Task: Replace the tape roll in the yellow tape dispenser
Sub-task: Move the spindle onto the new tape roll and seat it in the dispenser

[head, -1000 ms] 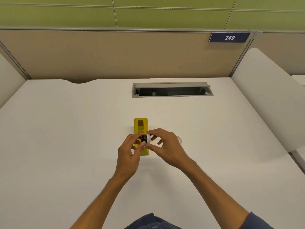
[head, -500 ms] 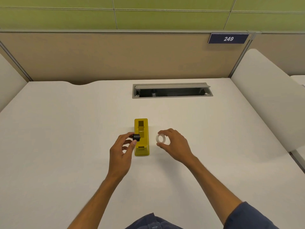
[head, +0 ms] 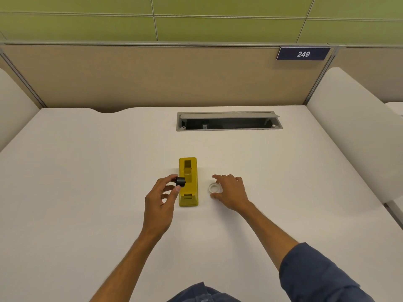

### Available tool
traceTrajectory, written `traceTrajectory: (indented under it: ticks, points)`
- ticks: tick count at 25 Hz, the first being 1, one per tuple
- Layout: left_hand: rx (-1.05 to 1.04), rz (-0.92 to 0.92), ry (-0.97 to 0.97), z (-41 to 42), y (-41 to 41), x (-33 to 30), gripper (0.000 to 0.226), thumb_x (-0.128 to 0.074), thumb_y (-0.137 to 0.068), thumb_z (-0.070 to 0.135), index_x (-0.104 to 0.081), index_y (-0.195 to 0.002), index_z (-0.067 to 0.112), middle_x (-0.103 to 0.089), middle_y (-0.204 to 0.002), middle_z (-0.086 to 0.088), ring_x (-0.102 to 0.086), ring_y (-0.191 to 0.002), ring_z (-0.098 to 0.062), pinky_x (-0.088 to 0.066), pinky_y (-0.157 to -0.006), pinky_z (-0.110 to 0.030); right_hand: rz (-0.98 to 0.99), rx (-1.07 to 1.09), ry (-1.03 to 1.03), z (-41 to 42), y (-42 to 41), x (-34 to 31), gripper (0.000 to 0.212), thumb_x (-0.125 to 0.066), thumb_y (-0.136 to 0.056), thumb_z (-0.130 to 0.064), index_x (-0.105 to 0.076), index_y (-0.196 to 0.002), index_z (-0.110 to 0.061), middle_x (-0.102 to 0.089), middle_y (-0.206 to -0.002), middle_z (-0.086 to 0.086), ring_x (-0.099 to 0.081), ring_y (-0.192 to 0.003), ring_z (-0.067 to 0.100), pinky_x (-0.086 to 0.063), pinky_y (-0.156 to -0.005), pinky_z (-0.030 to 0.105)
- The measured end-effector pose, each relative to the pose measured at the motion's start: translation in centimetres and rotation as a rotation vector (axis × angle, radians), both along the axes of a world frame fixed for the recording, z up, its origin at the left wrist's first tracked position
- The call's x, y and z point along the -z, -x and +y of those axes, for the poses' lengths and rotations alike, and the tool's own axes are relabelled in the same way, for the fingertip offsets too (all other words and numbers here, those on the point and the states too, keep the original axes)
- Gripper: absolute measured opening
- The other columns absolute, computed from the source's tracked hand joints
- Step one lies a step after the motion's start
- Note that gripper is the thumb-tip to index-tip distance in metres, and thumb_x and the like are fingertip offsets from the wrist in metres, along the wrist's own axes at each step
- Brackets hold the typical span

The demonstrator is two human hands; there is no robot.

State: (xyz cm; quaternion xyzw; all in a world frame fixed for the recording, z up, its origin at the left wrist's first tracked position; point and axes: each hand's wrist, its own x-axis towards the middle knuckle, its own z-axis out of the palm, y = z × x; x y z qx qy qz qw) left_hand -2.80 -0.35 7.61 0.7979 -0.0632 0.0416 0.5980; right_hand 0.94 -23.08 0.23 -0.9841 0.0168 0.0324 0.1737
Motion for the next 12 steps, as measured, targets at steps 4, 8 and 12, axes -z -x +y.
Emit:
traceTrajectory:
  ticks: [4, 8, 12]
  points:
    - [0.013, 0.014, 0.003, 0.0, 0.2, -0.2, 0.032, -0.057, -0.092, 0.018, -0.056, -0.111, 0.043, -0.063, -0.110, 0.018, -0.061, -0.101, 0.001, -0.047, -0.074, -0.004, -0.051, 0.018, -0.063, 0.1, 0.7, -0.9, 0.059, -0.065, -0.084, -0.048, -0.048, -0.135, -0.026, -0.060, -0.125, -0.004, -0.051, -0.117, 0.019, -0.030, -0.101, 0.038]
    - [0.043, 0.045, 0.047, 0.0, 0.4, 0.1, 0.030, -0.061, -0.090, 0.014, -0.061, -0.115, 0.030, -0.066, -0.115, 0.008, -0.064, -0.105, -0.011, -0.052, -0.088, -0.022, -0.149, 0.113, -0.563, 1.8, 2.9, -4.1, 0.036, -0.060, -0.087, -0.052, -0.063, -0.115, -0.030, -0.069, -0.101, -0.013, -0.061, -0.093, 0.003, -0.046, -0.079, 0.026]
    - [0.111, 0.096, 0.130, -0.4, 0.9, 0.1, 0.032, -0.064, -0.087, 0.007, -0.062, -0.114, 0.025, -0.069, -0.114, 0.002, -0.067, -0.105, -0.015, -0.053, -0.093, -0.034, -0.128, 0.054, -0.836, 4.1, 5.3, -7.0, 0.023, -0.056, -0.091, -0.051, -0.070, -0.096, -0.034, -0.072, -0.086, -0.015, -0.064, -0.082, 0.001, -0.048, -0.069, 0.015]
